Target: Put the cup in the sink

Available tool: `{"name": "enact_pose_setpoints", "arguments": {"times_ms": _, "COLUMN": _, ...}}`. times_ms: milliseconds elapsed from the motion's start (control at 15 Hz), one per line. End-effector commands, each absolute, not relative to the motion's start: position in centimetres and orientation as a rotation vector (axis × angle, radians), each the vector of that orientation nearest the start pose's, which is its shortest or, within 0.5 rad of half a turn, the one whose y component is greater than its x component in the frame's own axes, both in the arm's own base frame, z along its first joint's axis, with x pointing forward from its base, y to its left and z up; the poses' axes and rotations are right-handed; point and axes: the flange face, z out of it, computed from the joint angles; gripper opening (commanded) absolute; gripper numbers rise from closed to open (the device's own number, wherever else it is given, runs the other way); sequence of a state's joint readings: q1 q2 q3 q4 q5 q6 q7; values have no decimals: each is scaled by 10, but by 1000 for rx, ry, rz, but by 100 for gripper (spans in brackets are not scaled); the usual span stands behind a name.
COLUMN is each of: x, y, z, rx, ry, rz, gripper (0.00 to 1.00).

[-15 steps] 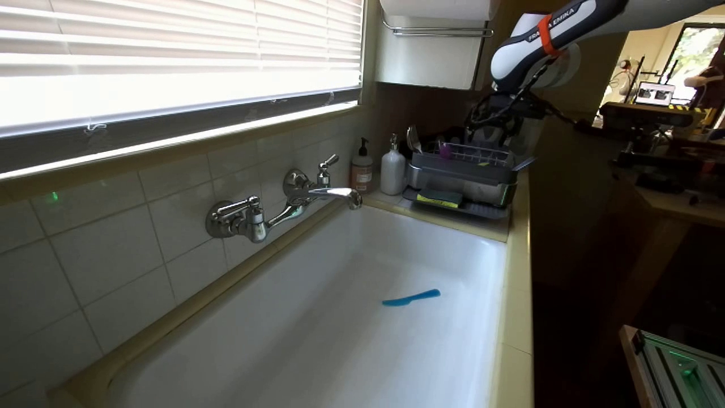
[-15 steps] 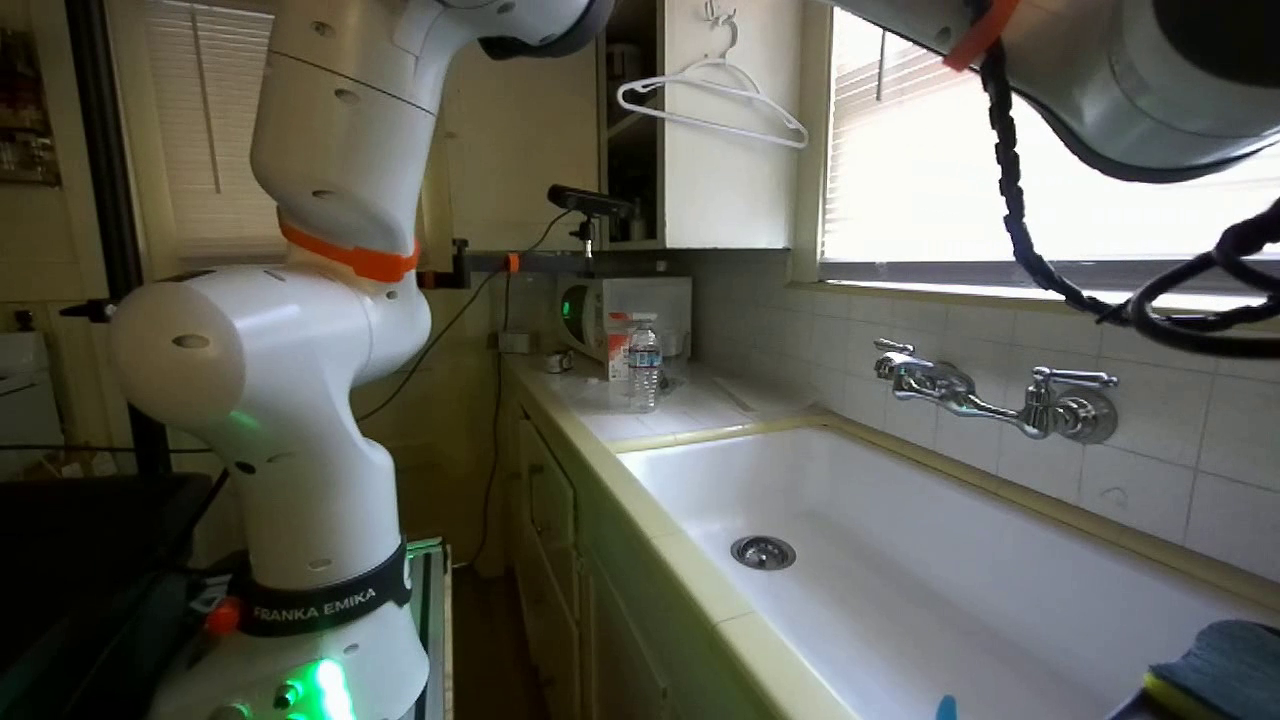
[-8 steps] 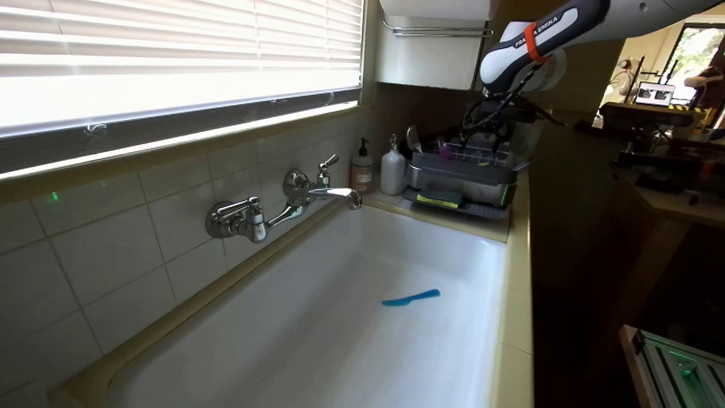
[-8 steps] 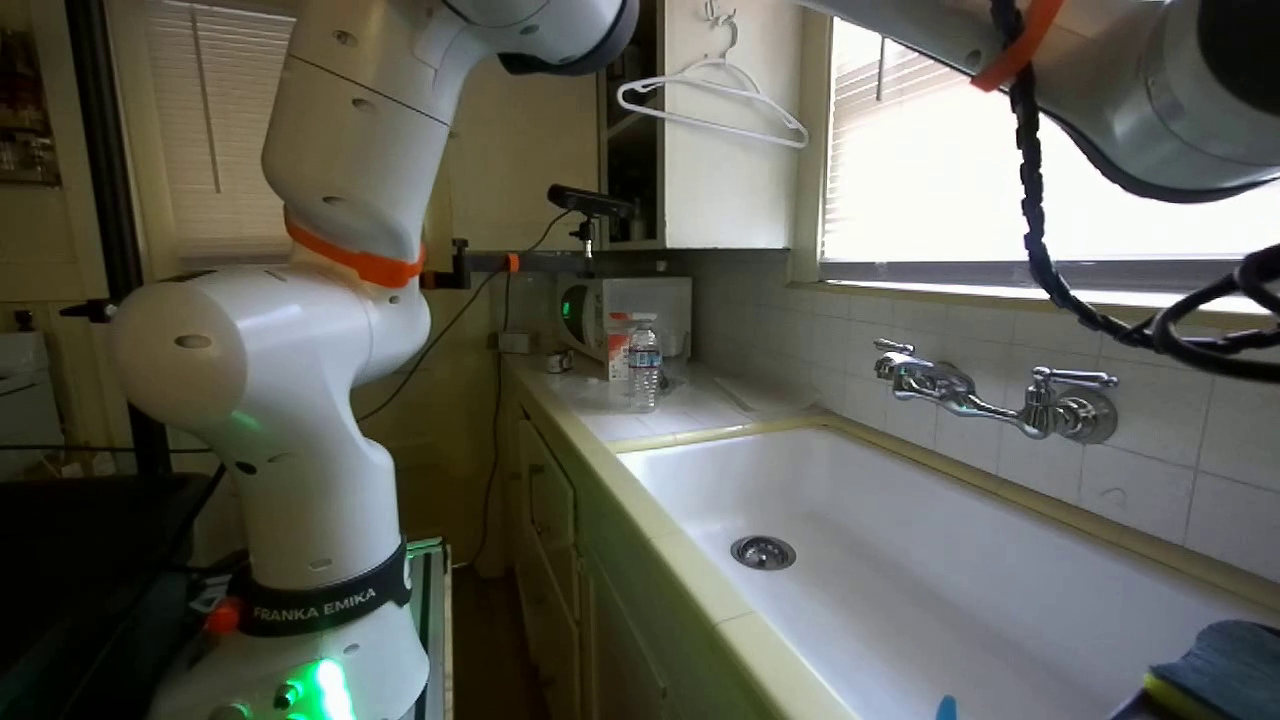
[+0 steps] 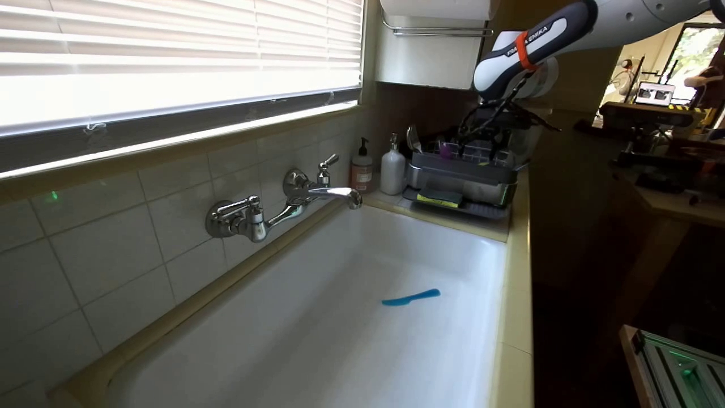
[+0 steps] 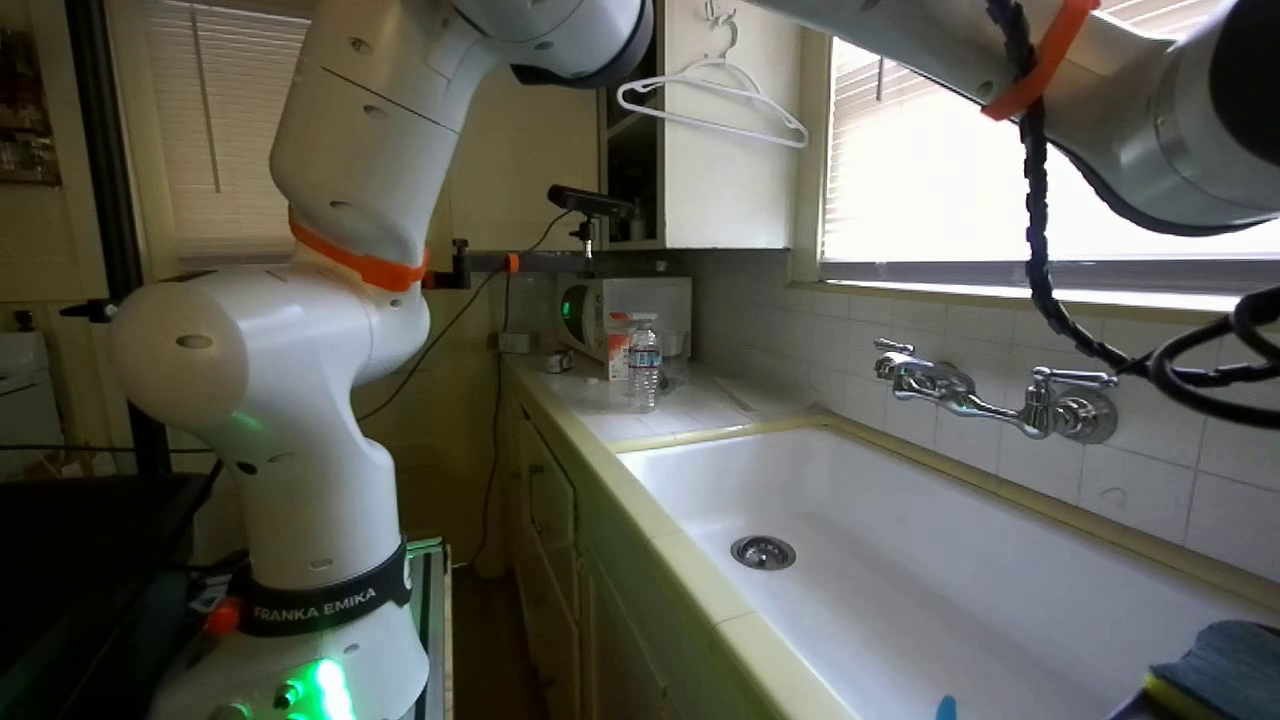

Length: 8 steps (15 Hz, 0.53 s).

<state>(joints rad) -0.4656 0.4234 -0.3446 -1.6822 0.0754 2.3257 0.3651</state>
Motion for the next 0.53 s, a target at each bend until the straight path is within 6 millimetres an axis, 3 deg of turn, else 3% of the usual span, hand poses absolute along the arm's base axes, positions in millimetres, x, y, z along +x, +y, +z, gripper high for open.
{"name": "enact_pose_setpoints", "arguments": {"times_ms": 0, "x": 499, "y": -479, "z": 382, "rx": -2693, "ry": 1787, "rz": -321, "gripper": 100}}
{"name": "enact_pose_setpoints", "arguments": {"times_ms": 467, "x": 501, "y": -480, "z": 369, "rx": -2707, "ry": 1788, "rz": -291, "gripper": 98}}
